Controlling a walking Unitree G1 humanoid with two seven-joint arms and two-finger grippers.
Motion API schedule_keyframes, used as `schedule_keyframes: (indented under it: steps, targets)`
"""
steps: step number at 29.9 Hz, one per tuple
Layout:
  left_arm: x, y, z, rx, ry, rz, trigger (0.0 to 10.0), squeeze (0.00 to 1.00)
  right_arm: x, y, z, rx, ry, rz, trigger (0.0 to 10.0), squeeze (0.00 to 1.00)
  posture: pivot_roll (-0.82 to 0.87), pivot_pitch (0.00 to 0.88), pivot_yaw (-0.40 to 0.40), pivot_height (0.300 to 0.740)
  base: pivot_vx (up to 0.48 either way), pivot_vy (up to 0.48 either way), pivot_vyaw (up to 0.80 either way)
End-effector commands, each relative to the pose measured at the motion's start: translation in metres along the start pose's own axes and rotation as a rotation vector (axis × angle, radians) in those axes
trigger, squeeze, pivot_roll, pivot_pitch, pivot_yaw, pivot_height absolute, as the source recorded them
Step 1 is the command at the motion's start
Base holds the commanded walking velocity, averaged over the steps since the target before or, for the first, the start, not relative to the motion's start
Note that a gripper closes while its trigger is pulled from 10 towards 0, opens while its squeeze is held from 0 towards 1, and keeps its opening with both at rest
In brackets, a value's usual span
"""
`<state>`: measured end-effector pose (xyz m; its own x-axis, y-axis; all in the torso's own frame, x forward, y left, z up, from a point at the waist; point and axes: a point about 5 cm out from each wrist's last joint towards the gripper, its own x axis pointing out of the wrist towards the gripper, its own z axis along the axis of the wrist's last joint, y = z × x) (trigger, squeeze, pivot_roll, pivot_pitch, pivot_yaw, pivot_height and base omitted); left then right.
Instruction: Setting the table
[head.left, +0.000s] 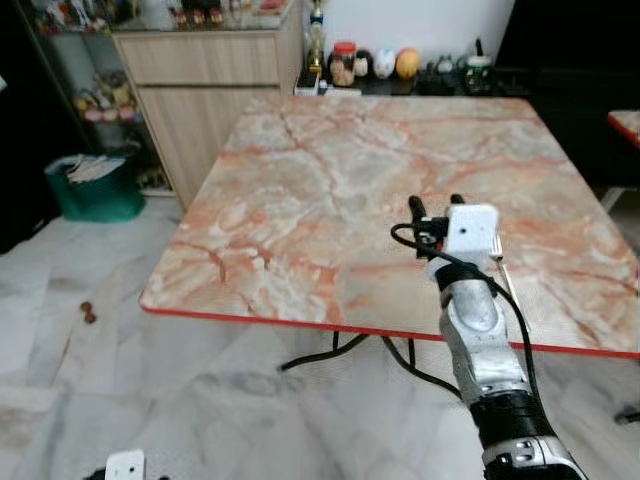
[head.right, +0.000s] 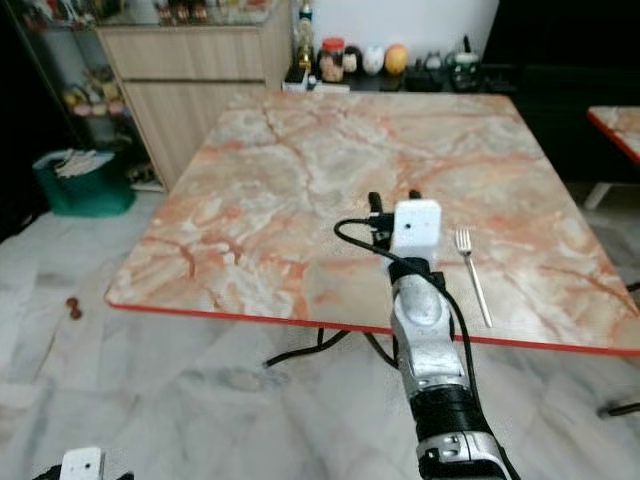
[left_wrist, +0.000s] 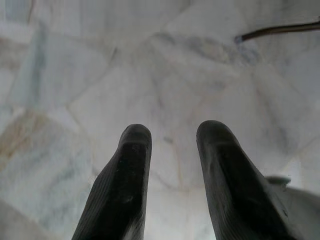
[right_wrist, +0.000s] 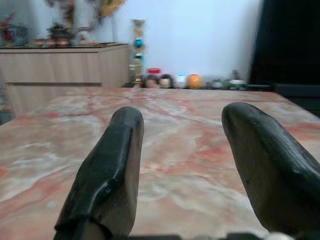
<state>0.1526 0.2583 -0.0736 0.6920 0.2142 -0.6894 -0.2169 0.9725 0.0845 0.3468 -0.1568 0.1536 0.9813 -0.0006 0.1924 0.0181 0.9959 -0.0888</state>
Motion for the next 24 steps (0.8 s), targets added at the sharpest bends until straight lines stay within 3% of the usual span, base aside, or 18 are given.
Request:
schedule_keyframes:
  steps: [1,14,24]
  targets:
    - [-0.001,-0.002,-0.002,0.004,0.002,-0.006,10.0,0.00,-0.001,-0.010,0.000,0.004,0.008,-0.043,10.0,0.00,0.00,0.000,0.019,0.740,0.000,0.000,0.00]
    - [0.000,-0.007,-0.001,0.029,-0.011,-0.023,10.0,0.00,-0.004,-0.024,-0.004,-0.010,0.039,-0.081,10.0,0.00,0.00,0.000,0.009,0.740,0.000,0.000,0.00]
    - [-0.003,-0.008,-0.007,0.041,0.011,-0.016,10.0,0.00,-0.004,-0.021,-0.008,-0.019,0.069,-0.066,10.0,0.00,0.00,0.000,0.006,0.740,0.000,-0.433,0.00]
